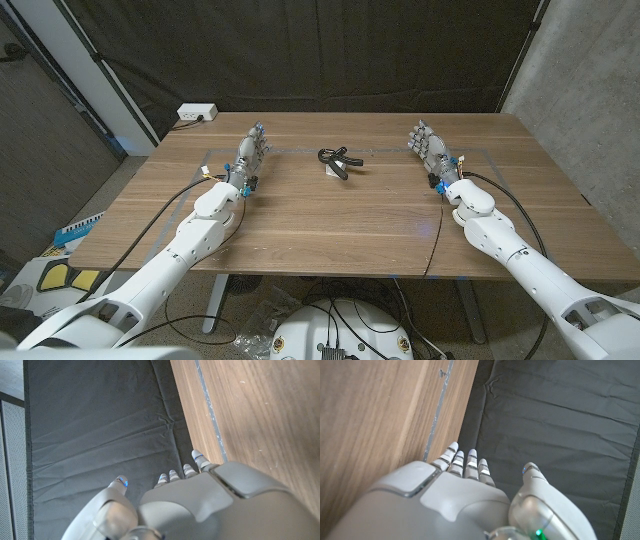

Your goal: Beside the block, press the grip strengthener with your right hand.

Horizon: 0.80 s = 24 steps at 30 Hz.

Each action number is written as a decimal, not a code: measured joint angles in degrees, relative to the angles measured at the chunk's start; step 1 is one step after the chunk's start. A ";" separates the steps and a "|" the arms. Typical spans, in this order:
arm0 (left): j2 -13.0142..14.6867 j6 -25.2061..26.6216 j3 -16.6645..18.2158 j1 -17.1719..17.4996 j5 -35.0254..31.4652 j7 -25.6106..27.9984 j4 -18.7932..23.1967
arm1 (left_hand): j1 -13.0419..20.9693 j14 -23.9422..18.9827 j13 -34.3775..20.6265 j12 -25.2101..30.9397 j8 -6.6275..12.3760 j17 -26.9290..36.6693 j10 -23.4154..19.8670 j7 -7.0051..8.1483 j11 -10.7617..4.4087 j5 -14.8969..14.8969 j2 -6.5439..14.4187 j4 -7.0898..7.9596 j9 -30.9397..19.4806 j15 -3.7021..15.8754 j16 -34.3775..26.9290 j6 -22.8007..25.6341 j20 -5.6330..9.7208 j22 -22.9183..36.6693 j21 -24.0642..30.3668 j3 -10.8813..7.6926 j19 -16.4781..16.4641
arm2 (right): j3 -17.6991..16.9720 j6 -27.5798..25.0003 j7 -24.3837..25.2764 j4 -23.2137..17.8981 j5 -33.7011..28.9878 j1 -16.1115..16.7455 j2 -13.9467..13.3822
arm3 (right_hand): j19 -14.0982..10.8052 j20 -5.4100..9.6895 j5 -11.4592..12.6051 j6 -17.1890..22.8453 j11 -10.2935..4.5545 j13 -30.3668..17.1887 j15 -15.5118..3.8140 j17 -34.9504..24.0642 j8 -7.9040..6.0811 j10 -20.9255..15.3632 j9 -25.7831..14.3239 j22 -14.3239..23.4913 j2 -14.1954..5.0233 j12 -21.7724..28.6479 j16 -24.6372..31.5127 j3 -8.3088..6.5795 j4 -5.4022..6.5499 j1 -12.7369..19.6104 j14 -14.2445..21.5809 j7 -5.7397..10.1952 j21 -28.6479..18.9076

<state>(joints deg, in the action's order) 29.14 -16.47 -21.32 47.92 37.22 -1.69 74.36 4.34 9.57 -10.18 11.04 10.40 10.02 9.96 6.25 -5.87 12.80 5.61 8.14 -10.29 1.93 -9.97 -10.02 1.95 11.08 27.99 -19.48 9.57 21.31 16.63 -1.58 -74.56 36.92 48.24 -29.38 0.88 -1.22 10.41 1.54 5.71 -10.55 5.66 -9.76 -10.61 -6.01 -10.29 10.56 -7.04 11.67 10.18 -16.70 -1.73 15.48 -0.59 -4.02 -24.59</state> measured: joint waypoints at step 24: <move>-0.58 0.03 -0.37 -0.99 -0.02 -0.87 -1.32 | 0.18 -0.01 -0.10 0.00 0.21 0.00 -0.01 -0.01 0.02 0.00 0.18 0.00 0.01 0.00 -0.22 0.00 -0.01 -0.01 0.00 0.01 -0.01 | 2.36 -1.40 4.98 -5.00 -8.75 0.09 -4.15 | -1.21 -2.47 -0.01 2.24 1.64 -0.66 0.91 -0.26 -0.19 -2.42 -0.26 0.25 1.21 1.04 0.19 -1.24 -3.03 1.65 4.80 1.92 1.31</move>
<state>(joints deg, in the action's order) 28.56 -16.43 -21.69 46.92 37.20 -2.56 73.05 4.52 9.56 -10.28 11.04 10.61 10.02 9.95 6.23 -5.85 12.80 5.78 8.14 -10.28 1.93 -10.19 -10.02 1.94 11.08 27.98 -19.47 9.56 23.67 15.22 3.41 -79.57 28.17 48.33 -33.53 -0.34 -3.69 10.41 3.78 7.35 -11.21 6.57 -10.01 -10.81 -8.43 -10.55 10.81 -5.83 12.70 10.37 -17.94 -4.77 17.14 4.21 -2.10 -23.28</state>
